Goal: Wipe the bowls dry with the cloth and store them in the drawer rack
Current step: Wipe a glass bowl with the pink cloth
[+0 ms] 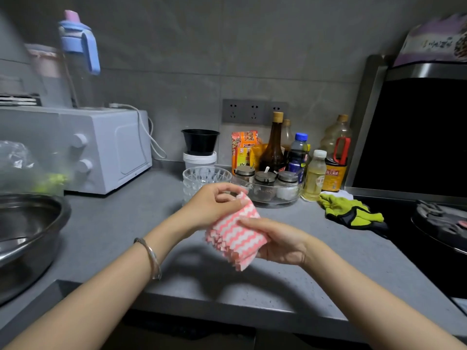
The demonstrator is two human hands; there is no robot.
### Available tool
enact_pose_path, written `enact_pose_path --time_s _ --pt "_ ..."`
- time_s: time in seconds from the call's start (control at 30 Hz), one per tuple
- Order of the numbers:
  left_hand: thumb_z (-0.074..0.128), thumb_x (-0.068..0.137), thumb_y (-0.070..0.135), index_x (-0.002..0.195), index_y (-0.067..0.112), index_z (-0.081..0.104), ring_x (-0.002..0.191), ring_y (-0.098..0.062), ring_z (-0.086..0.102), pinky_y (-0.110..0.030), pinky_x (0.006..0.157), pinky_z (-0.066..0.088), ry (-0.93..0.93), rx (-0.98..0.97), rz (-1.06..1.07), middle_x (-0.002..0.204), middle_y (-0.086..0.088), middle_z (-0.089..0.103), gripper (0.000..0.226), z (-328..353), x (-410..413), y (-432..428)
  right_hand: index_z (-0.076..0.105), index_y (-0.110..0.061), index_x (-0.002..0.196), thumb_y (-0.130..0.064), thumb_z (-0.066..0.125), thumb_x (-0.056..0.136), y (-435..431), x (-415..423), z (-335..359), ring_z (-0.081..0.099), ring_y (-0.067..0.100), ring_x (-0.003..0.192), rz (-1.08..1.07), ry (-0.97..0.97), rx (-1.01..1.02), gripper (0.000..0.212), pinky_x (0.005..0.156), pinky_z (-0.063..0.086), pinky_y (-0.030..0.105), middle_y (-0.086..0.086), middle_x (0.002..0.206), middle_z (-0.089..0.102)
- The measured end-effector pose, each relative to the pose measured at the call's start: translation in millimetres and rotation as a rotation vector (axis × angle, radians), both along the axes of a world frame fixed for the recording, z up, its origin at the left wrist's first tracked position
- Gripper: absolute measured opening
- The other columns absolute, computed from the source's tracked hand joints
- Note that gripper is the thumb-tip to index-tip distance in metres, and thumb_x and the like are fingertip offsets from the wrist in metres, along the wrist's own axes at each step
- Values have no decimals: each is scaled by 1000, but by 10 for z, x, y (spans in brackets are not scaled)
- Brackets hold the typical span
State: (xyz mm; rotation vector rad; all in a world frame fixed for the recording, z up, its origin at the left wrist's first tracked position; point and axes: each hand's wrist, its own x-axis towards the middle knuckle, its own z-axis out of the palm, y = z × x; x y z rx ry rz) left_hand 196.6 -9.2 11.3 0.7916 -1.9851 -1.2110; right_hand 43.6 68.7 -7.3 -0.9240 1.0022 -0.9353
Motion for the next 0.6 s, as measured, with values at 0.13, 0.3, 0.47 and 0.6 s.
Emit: enact_pose_path --time_s 0.13,0.3,0.47,0.6 --pt "58 92 28 109 28 60 109 -11 58 -28 93 47 27 -159 190 110 7 65 17 -36 89 -307 58 1 103 -20 57 82 -128 17 7 70 24 83 -19 -72 35 30 80 56 40 16 93 72" --pt "59 82 58 127 40 52 146 -25 9 -43 119 9 -352 -409 452 155 0 25 49 -332 244 -828 66 14 103 -18 90 53 -297 -25 -37 63 48 98 -109 -383 45 64 81 47 63 35 116 59" --pt "66 79 53 95 32 67 144 -26 20 -45 118 12 -322 -456 469 149 -6 36 27 -349 186 -1025 48 -1 118 -31 61 78 -425 -25 -63 66 46 93 -308 -419 17 51 74 52 61 32 104 65" --pt "70 80 43 76 18 70 122 -20 49 -42 109 32 -269 -552 464 124 -4 60 26 -302 149 -1040 48 -1 119 -30 60 79 -450 -35 -107 68 44 87 -343 -426 13 50 67 56 57 31 102 66"
